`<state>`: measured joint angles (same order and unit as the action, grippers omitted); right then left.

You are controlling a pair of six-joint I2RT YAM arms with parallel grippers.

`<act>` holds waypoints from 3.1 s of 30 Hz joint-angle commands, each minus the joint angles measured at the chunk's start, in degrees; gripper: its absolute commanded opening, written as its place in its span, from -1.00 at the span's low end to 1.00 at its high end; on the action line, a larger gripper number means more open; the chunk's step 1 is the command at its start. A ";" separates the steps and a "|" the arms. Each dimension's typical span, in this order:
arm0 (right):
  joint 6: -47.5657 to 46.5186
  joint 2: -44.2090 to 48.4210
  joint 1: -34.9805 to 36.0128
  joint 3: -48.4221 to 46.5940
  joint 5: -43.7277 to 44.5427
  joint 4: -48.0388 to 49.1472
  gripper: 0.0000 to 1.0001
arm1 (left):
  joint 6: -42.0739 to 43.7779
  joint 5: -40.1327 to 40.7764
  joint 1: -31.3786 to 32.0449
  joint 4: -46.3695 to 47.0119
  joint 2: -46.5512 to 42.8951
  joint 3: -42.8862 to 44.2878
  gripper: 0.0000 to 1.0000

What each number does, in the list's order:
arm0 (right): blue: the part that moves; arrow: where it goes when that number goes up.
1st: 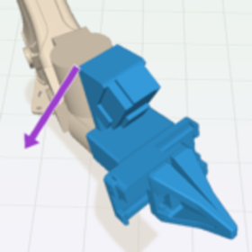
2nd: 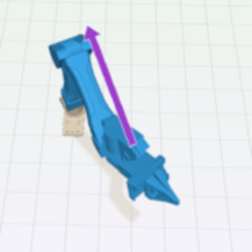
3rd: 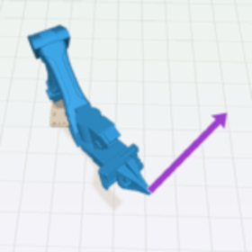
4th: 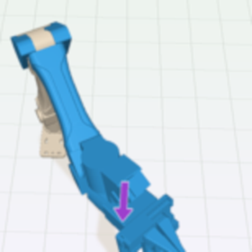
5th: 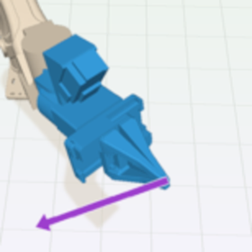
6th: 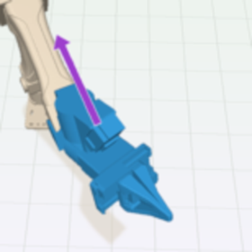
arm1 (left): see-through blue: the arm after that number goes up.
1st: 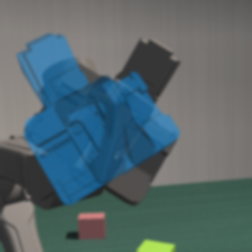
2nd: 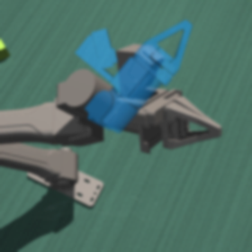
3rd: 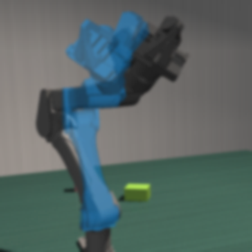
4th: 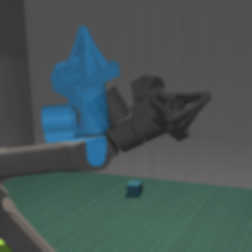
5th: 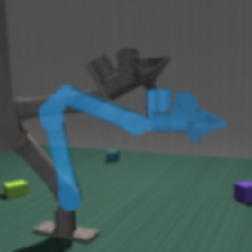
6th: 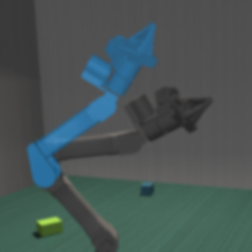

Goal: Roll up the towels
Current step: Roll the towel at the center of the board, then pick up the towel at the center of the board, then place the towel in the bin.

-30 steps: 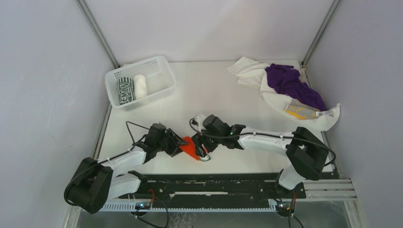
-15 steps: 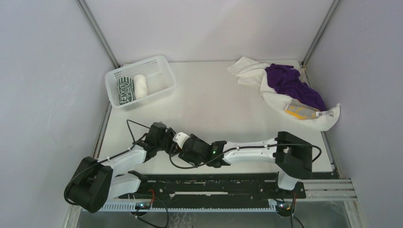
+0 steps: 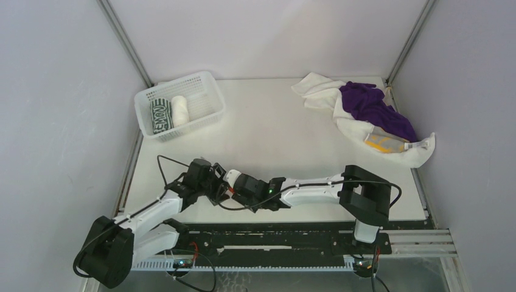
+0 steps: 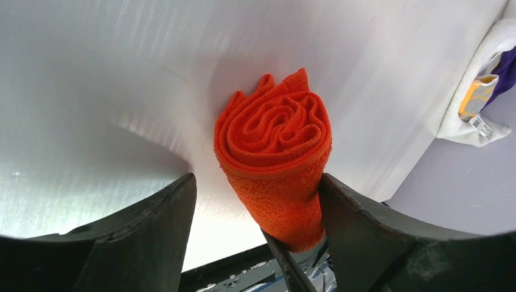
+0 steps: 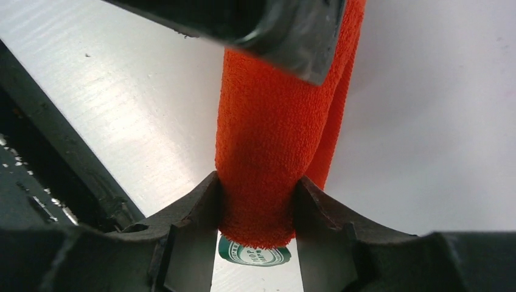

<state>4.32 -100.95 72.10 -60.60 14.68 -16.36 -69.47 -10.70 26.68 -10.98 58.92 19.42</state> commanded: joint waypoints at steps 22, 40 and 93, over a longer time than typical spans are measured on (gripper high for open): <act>11.61 -0.65 -12.22 1.09 -29.49 3.86 -0.17 | -10.28 5.87 6.59 4.13 -9.48 -5.41 0.54; 12.33 -2.31 -11.89 0.09 -28.51 3.66 -0.16 | -9.34 6.07 10.57 10.11 5.77 -1.40 0.28; 7.60 34.73 -29.51 18.58 -6.45 0.27 0.73 | 48.91 -13.13 -29.75 -38.53 64.27 107.00 -0.15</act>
<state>12.80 -65.78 43.22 -42.39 7.64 -18.96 -24.32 -20.51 -1.32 -44.29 118.76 117.23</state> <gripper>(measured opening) 0.864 0.430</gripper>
